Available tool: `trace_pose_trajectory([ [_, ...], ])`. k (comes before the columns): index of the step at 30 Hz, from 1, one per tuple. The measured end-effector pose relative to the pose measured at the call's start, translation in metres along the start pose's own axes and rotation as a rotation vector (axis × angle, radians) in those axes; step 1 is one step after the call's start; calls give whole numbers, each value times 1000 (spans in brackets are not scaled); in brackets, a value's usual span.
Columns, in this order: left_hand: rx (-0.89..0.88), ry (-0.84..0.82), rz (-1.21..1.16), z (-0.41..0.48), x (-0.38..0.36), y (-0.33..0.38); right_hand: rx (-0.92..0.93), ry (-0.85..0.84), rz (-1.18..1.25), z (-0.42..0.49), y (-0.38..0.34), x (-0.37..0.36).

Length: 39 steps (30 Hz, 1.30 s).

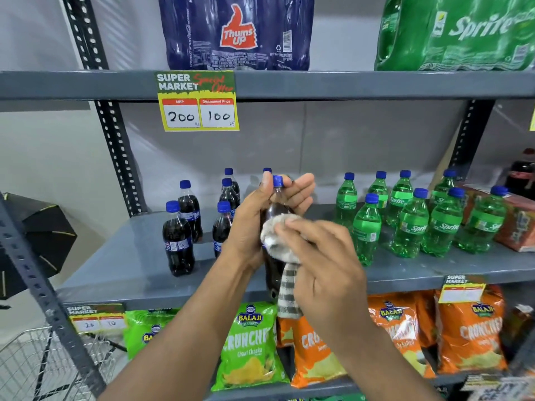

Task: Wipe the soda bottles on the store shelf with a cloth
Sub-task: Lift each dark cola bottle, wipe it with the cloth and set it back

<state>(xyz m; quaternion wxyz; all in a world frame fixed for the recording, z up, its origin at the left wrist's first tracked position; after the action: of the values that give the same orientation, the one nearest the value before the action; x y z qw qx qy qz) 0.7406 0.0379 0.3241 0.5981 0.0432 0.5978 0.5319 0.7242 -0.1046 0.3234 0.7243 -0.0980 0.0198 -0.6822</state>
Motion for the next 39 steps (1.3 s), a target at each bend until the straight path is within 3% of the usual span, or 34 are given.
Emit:
trace_pose_trajectory([
  [5,-42,5,-23,4,2,10,3,-76,52,-29,-7,2],
  [11,-1,-1,12,5,-3,-1,-43,12,-5,9,0,-3],
  [17,-46,26,29,7,5,11,-7,-66,14,-41,-6,-3],
  [22,13,6,68,7,3,-5,-93,22,-10,0,-1,-4],
  [29,-71,37,-13,13,8,16,-7,-77,-20,-40,-10,-5],
  [39,-76,44,-19,17,11,14,-6,0,-42,-6,-6,-9],
])
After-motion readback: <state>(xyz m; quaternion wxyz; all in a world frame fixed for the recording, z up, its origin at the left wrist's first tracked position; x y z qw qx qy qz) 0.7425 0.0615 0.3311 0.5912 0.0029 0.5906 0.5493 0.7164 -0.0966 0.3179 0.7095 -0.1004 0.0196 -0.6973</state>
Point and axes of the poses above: each hand's wrist, its own z-axis towards the middle knuckle, its own x-axis out of the back of the hand, y = z × x, the point moved 9 cm from there along z, towards the middle knuckle, and after that the axes turned 11 degrees about y, right-handed, at the moved point
